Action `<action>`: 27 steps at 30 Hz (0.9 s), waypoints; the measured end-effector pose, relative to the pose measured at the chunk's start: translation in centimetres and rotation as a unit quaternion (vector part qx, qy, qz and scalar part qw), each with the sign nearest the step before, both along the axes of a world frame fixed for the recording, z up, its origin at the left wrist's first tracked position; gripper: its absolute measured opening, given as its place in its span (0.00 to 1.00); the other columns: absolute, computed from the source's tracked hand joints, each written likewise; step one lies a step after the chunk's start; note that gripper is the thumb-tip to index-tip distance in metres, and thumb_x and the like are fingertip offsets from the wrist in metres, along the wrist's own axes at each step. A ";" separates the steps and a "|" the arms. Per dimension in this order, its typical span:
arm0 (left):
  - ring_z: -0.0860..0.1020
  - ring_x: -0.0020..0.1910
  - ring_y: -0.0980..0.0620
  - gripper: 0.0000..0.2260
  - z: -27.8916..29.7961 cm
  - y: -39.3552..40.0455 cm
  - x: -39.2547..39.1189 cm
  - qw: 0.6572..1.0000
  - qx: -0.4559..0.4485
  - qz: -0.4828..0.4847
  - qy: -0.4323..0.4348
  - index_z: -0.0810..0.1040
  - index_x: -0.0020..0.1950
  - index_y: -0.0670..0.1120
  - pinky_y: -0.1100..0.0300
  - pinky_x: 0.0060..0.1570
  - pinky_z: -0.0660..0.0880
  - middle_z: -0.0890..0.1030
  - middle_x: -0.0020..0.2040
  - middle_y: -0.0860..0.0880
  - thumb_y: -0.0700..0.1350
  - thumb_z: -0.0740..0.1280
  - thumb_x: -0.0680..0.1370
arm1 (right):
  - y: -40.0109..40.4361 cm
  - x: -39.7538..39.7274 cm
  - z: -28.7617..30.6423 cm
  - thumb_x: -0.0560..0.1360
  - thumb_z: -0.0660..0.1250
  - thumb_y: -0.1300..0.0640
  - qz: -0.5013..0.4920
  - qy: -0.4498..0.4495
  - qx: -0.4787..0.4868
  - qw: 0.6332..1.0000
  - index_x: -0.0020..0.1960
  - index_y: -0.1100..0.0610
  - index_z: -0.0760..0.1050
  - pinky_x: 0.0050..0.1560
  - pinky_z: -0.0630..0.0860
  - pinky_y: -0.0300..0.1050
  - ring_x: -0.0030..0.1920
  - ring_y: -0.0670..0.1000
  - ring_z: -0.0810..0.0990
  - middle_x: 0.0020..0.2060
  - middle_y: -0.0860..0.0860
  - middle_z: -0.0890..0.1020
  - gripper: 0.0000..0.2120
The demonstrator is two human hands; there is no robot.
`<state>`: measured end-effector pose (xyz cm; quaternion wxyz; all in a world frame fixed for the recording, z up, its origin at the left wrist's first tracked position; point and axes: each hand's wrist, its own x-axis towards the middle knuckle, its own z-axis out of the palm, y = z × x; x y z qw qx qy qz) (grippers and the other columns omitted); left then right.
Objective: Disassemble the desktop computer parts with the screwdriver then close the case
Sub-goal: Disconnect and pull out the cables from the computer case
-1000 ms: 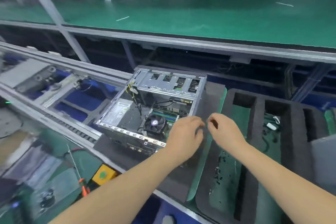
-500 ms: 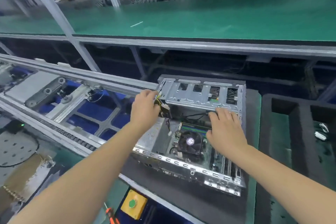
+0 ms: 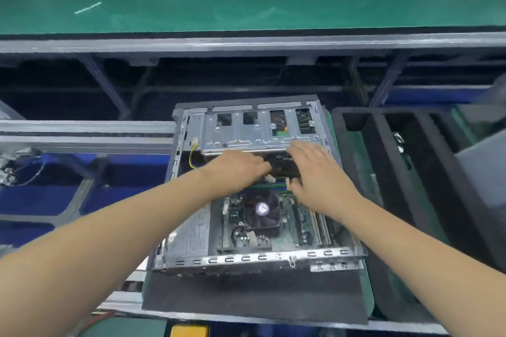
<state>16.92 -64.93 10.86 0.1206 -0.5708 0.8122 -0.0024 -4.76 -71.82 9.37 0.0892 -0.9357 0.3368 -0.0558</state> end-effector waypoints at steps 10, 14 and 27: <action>0.80 0.51 0.42 0.21 -3.1 -2.7 -1.3 0.995 0.081 -0.043 -0.048 0.65 0.75 0.53 0.48 0.42 0.78 0.78 0.55 0.48 0.42 0.62 0.82 | -0.1 -0.2 -0.1 0.76 0.66 0.58 -0.031 -0.051 0.026 0.998 0.73 0.55 0.65 0.73 0.64 0.51 0.70 0.56 0.70 0.71 0.53 0.73 0.27; 0.79 0.55 0.43 0.20 -5.2 -3.7 -1.1 0.993 0.103 0.047 0.030 0.66 0.73 0.59 0.52 0.41 0.72 0.77 0.55 0.49 0.43 0.62 0.83 | -0.1 -0.3 -0.1 0.76 0.65 0.61 -0.052 -0.081 0.035 0.995 0.75 0.57 0.66 0.76 0.64 0.52 0.72 0.55 0.69 0.72 0.54 0.73 0.27; 0.75 0.62 0.41 0.17 -6.5 -7.5 -1.0 0.918 0.179 0.303 0.185 0.74 0.68 0.40 0.49 0.65 0.69 0.76 0.67 0.39 0.47 0.55 0.86 | -0.2 -0.2 0.2 0.75 0.64 0.62 -0.080 -0.087 0.019 0.993 0.73 0.59 0.69 0.77 0.62 0.57 0.66 0.53 0.69 0.67 0.55 0.77 0.26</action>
